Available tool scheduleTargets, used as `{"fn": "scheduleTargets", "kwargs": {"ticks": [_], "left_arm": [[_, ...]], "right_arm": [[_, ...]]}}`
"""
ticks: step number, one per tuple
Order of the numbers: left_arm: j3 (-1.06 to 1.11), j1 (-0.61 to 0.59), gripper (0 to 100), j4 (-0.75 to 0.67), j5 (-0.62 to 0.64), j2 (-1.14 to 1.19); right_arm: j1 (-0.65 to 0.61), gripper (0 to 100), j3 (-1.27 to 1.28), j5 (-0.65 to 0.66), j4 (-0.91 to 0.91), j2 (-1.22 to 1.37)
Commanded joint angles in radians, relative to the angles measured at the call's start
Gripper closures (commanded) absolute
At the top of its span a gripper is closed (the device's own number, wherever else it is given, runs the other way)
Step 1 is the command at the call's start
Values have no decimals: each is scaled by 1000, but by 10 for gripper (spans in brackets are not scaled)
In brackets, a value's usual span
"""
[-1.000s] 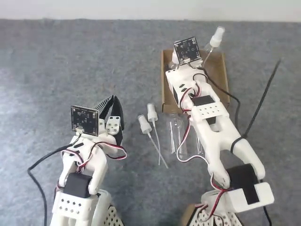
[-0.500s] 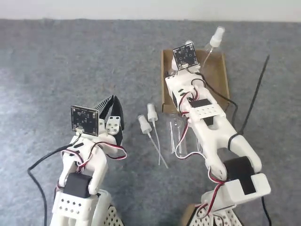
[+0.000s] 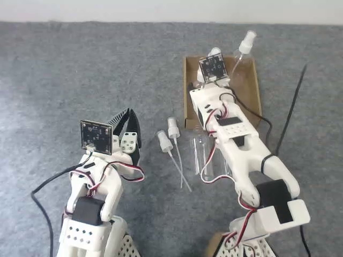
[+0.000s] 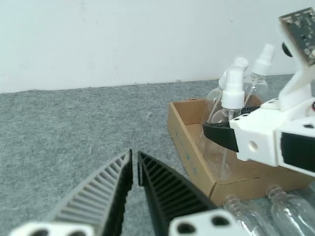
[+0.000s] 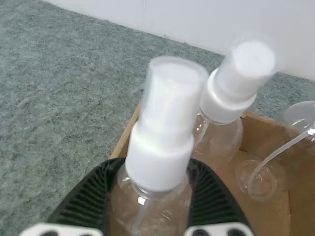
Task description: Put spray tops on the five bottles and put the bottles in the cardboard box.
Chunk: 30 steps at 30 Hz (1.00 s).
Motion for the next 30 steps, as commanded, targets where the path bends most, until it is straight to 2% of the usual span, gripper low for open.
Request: {"fn": "scheduleTargets", "kwargs": {"ticks": [1,30], "left_arm": [[-4,8,987,-32,-12,-17],[-4,8,987,-32,-12,-17]], "right_arm": [[21,992,38,-6,-64,-48],[27,992,71,-5,-220,-41]]}}
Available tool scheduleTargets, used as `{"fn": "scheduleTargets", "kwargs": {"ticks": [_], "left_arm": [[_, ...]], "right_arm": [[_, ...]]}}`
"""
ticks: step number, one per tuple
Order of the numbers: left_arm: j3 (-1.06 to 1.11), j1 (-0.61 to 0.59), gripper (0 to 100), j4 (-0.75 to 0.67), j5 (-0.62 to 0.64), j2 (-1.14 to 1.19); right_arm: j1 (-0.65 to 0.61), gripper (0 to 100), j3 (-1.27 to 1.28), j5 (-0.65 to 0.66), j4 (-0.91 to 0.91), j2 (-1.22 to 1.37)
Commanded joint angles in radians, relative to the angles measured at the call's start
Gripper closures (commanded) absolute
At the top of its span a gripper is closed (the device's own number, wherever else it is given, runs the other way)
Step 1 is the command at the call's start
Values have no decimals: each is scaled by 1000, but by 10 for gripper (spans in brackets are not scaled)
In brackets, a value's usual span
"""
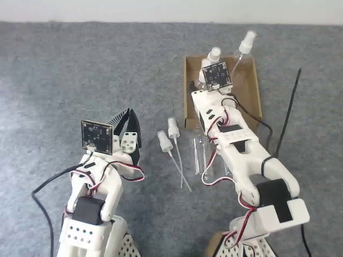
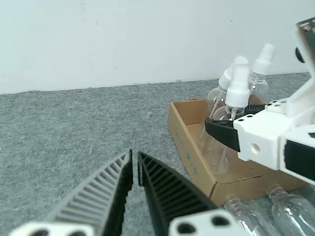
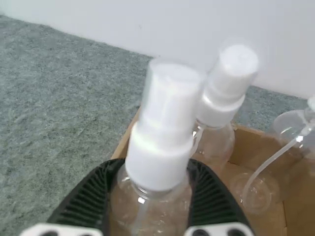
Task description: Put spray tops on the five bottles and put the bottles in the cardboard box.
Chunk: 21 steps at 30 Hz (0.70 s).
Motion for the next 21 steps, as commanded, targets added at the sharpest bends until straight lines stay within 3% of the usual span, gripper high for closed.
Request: {"fn": "scheduleTargets", "kwargs": {"ticks": [1,10,15,21], "left_arm": [[-4,8,987,-32,-9,-17],[-4,8,987,-32,-9,-17],[-4,8,987,-32,-9,-17],[-2,8,987,-43,-9,-17]], "right_arm": [[22,992,2,-3,-33,-33],[19,983,38,0,-33,-35],[19,873,51,0,-31,-42],[15,833,55,20,-19,-44]]}}
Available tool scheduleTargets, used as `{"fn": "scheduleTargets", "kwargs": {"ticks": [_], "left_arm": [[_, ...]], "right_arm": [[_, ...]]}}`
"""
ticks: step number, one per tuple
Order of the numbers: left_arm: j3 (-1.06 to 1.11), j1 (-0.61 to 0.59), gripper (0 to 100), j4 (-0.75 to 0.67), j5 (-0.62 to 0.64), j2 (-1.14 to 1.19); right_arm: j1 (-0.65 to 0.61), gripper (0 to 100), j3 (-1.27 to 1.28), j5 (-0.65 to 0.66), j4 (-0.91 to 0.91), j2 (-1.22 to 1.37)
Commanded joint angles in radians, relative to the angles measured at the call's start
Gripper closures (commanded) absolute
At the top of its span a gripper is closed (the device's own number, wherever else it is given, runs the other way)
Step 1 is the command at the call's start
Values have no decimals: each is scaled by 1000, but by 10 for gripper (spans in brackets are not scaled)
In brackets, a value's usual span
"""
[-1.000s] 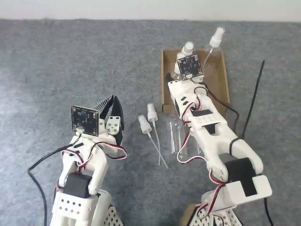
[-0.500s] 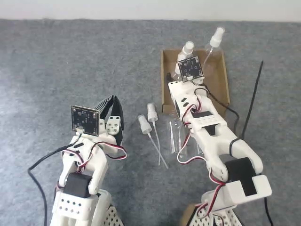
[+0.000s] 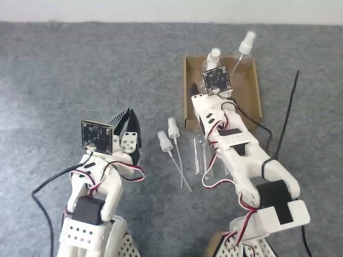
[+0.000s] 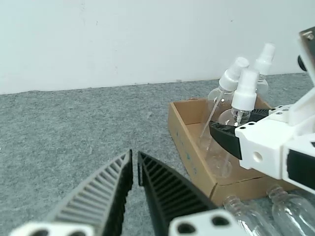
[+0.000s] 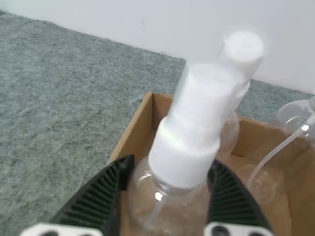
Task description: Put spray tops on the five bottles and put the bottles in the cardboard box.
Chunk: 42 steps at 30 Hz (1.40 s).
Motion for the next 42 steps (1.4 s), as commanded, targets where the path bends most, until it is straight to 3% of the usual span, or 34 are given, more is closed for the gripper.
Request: {"fn": "scheduleTargets", "kwargs": {"ticks": [1,12,33,42], "left_arm": [[-1,8,987,-46,-9,-15],[2,8,987,-48,-11,-15],[2,9,987,-48,-37,-15],[2,9,987,-48,-37,-15]], "right_arm": [[15,832,2,37,13,-44],[12,758,2,44,82,-125],[2,757,-32,46,97,-166],[1,758,-75,44,291,-394]]}}
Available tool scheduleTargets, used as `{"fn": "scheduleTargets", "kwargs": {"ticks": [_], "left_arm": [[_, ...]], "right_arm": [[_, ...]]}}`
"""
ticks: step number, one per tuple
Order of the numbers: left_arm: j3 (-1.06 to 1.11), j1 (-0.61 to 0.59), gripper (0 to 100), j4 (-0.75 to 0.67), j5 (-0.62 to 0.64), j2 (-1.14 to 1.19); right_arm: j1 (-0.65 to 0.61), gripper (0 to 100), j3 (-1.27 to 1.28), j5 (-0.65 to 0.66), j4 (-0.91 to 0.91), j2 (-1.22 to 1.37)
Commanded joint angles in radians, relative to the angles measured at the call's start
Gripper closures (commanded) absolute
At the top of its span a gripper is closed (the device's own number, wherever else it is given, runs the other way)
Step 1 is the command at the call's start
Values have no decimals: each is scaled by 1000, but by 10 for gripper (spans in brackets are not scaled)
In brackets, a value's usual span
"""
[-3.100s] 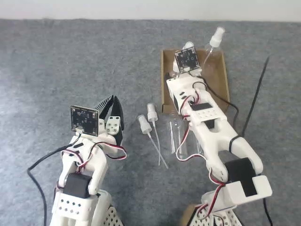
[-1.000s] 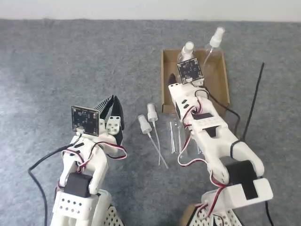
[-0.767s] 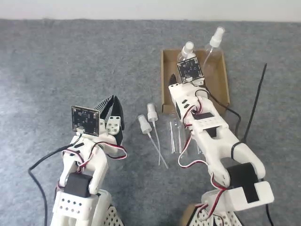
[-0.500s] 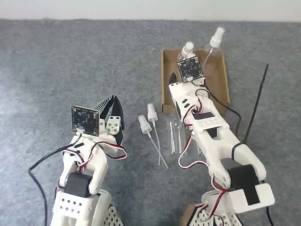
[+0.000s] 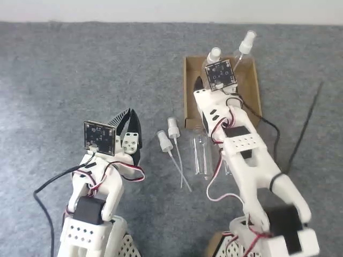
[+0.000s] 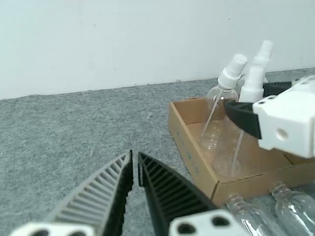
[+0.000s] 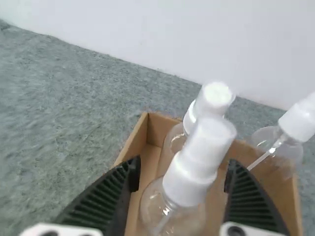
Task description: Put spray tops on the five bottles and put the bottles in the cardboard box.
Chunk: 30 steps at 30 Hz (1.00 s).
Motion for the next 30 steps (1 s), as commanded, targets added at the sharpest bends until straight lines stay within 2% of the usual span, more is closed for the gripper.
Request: {"fn": "scheduleTargets", "kwargs": {"ticks": [1,5,9,14,16,19,23,27,30], "left_arm": [[-12,3,987,-32,-9,-15],[-12,3,987,-32,-9,-15],[-12,3,987,-32,-9,-15],[-13,2,987,-32,-9,-15],[-13,2,987,-32,-9,-15],[-13,2,987,-32,-9,-15],[-13,2,987,-34,-8,-17],[-15,-2,987,-84,-6,-17],[-38,-8,987,-58,-9,-15]], "right_arm": [[-1,758,-75,17,97,-162],[-1,760,-75,18,223,-312],[-1,764,-75,26,426,-475],[1,897,-71,26,682,-682],[5,915,-71,46,771,-759],[1,840,-69,112,946,-852],[7,700,-72,117,1176,-903],[7,703,-71,117,1253,-851],[8,707,-74,117,1259,-753]]}}
